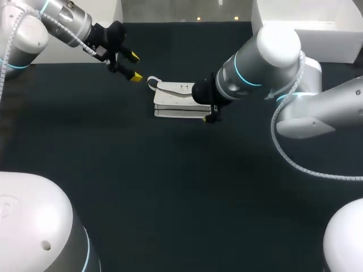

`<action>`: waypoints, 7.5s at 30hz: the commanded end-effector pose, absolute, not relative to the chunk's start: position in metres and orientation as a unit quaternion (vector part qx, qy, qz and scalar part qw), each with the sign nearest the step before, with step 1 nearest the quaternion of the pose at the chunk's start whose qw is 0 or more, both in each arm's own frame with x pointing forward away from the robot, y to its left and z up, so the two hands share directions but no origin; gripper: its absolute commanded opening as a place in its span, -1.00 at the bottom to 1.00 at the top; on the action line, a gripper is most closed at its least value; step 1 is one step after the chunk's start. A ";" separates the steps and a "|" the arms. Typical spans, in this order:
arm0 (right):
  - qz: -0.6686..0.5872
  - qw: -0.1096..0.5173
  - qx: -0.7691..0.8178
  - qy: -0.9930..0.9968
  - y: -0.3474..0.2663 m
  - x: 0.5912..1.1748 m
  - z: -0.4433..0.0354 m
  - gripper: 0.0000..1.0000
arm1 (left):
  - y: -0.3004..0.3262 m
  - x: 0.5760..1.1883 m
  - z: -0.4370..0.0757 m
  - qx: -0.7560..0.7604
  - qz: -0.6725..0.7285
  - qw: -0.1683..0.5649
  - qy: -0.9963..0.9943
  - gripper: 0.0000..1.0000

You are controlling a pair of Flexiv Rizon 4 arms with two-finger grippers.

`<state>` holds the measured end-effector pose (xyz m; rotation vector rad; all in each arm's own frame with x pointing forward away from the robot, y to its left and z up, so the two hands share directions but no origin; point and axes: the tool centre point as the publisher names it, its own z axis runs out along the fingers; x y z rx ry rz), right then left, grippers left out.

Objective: Pick up the bag, open it, inspect its contents, close it, and place it on the opposite side

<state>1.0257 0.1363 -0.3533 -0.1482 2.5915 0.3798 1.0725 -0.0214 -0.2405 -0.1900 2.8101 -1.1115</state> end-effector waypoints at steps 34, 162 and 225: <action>0.078 0.324 -0.015 0.943 0.145 1.053 -0.363 -0.13 | -0.056 1.077 -0.274 0.135 -0.373 0.107 0.912 1.00; 0.054 0.335 0.010 0.941 0.144 1.045 -0.369 -1.00 | -0.123 1.107 -0.329 0.310 -0.350 0.141 0.873 -1.00; 0.054 0.335 0.010 0.941 0.144 1.045 -0.369 -1.00 | -0.122 1.094 -0.334 0.298 -0.326 0.206 0.873 -0.18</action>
